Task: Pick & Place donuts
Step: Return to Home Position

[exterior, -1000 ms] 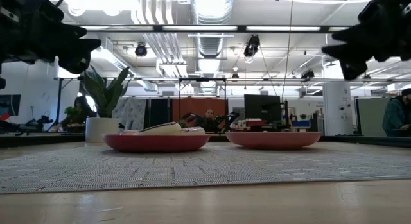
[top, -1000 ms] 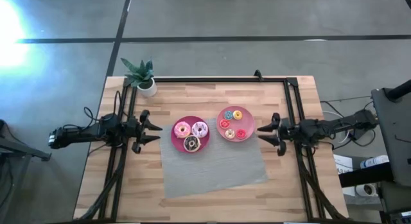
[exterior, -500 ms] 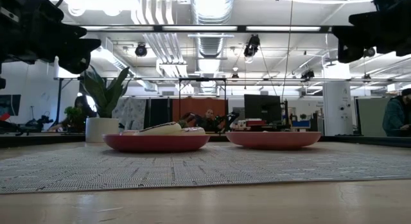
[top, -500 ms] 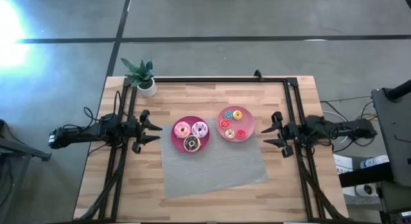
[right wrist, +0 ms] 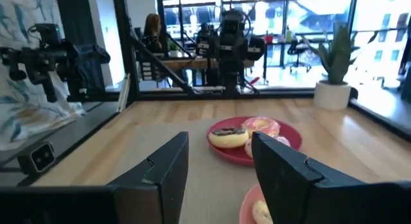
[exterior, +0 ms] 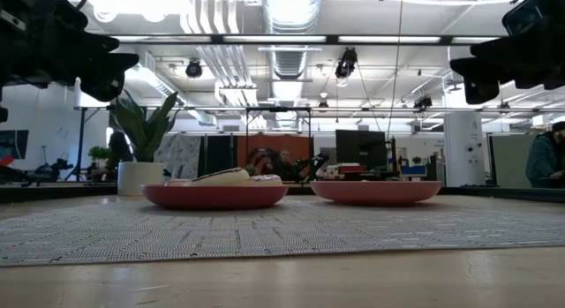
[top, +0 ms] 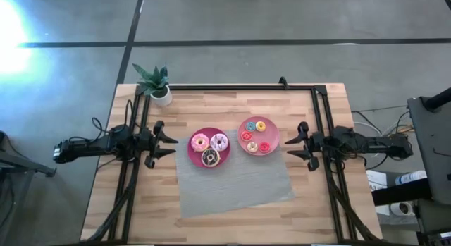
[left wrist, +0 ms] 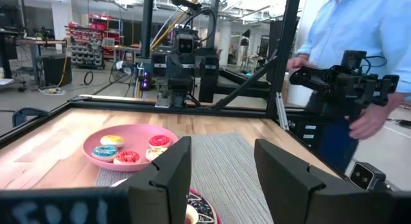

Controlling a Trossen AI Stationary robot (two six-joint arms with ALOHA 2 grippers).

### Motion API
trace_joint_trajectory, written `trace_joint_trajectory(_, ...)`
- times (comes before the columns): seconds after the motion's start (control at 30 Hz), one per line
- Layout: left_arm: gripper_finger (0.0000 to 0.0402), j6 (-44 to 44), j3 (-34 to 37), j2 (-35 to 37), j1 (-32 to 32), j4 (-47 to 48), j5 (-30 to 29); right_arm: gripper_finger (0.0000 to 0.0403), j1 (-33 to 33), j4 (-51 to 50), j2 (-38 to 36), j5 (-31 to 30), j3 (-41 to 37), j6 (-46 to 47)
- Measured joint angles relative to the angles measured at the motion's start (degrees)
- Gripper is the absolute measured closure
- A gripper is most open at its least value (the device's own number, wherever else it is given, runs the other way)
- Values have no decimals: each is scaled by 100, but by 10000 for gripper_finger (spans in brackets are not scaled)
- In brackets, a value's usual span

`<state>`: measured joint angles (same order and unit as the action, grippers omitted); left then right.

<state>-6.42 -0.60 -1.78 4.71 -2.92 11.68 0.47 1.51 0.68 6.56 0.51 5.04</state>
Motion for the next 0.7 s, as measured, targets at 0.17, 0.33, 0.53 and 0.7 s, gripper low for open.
trace_joint_trajectory(0.17, 257, 0, 0, 0, 0, 0, 0, 241, 0, -1, 85, -7, 0, 181)
trace_joint_trajectory(0.33, 257, 2, 0, 0, 0, 0, 0, 241, 0, -1, 99, -8, 0, 183)
trace_joint_trajectory(0.53, 257, 0, 0, 0, 0, 0, 0, 241, 0, -1, 100, -10, 0, 184)
trace_joint_trajectory(0.7, 257, 2, 0, 0, 0, 0, 0, 241, 0, -1, 95, -12, 0, 183)
